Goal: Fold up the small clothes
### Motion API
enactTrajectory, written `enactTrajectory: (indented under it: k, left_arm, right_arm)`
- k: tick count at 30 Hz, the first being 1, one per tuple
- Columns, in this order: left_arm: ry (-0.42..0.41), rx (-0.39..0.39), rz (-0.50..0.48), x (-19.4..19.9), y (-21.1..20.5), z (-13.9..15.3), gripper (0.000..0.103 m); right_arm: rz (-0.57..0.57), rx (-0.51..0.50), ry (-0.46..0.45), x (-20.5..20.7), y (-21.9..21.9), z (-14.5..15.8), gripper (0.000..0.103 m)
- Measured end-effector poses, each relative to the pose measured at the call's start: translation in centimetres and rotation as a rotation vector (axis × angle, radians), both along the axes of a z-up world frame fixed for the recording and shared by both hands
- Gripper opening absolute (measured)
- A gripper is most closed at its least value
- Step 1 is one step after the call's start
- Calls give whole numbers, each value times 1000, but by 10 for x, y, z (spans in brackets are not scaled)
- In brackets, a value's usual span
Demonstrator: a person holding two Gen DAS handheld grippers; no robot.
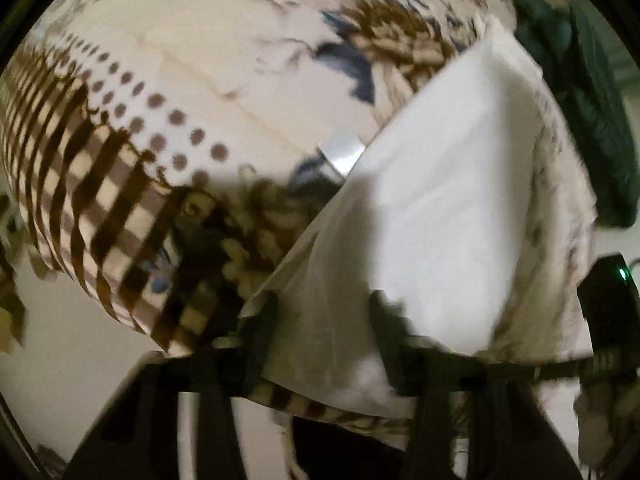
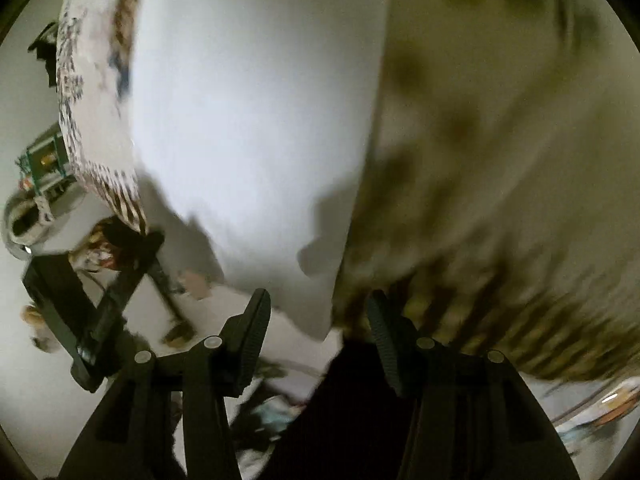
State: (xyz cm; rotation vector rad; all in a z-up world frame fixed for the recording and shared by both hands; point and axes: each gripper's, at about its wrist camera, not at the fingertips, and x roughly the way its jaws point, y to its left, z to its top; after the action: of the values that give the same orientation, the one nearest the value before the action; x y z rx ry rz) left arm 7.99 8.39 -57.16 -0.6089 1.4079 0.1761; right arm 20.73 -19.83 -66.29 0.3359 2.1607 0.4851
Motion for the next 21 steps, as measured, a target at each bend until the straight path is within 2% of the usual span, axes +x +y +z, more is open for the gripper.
enactTrajectory:
  k: [1,4,7,11,17,21]
  left_arm:
    - [13,11,-2,-2,-1,-3,2]
    - [-23,15,24,-11,5,6,1]
    - [-62,-9,37,-18,10,23,1]
    - [-79,-40,-5,-29,5,33,1]
    - [-55,-46,-28,-38,11,18,2]
    - [-23,-51,-43,-29,17,0,2]
  right_arm:
    - [-25,11,8,-14,0,-7,52]
    - [-139,35,-4,-40,-8,-14,3]
    - [-202,8,-60,-54,-24,-3,3]
    - [-172,-14,-119,-69,-47,10,3]
    - [-170,-35,-127,-89,-53,10,2]
    - [-148,-48,-122,-78,-27,3,3]
